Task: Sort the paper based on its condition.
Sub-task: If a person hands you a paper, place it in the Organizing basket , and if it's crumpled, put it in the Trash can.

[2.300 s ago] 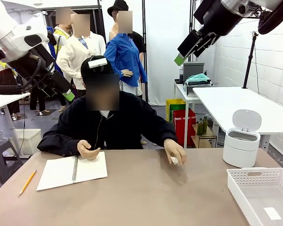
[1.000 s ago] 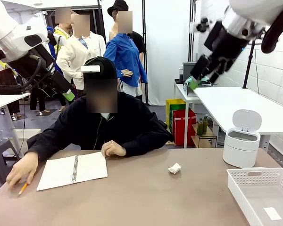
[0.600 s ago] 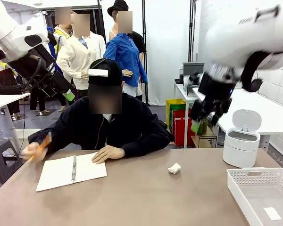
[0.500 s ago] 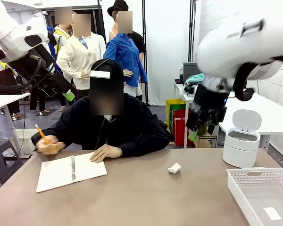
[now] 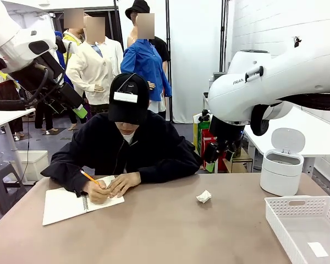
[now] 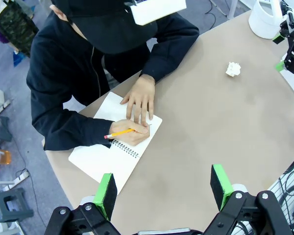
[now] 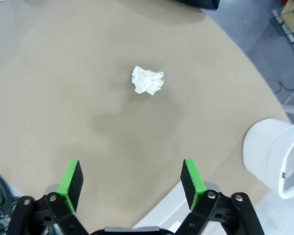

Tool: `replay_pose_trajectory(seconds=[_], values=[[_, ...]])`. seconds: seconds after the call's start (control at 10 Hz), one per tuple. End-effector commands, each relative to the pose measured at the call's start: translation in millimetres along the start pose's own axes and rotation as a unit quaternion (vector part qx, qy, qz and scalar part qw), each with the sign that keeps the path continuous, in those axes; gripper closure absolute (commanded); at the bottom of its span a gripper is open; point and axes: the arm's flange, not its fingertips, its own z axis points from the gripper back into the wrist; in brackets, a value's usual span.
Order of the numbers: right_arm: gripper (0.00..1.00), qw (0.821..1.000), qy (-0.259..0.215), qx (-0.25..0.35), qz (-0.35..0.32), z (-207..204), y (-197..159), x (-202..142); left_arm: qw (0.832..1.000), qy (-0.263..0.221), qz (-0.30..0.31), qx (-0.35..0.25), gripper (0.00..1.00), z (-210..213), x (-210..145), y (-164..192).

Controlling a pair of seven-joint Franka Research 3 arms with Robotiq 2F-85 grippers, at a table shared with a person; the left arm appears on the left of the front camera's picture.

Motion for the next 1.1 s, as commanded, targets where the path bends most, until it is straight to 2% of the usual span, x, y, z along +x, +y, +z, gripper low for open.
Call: replay_pose_trajectory(seconds=[0.0,0.3,0.5,0.7,1.0], values=[[0.00,1.000,0.019,0.008,-0.001,-1,2,-5,1.000,0.000,-0.002,0.005,0.00,1,0,1],[0.00,1.000,0.011,0.004,0.000,-2,1,-2,1.000,0.000,-0.002,0.005,0.00,1,0,1],[0.00,0.998,0.048,0.027,-0.023,-49,-15,15,1.000,0.000,-0.002,0.005,0.00,1,0,1],[0.00,0.996,0.080,0.006,-0.045,-91,-19,16,1.000,0.000,-0.002,0.005,0.00,1,0,1],[0.00,0.991,0.097,-0.015,-0.088,-149,-23,27,1.000,0.000,-0.002,0.005,0.00,1,0,1]])
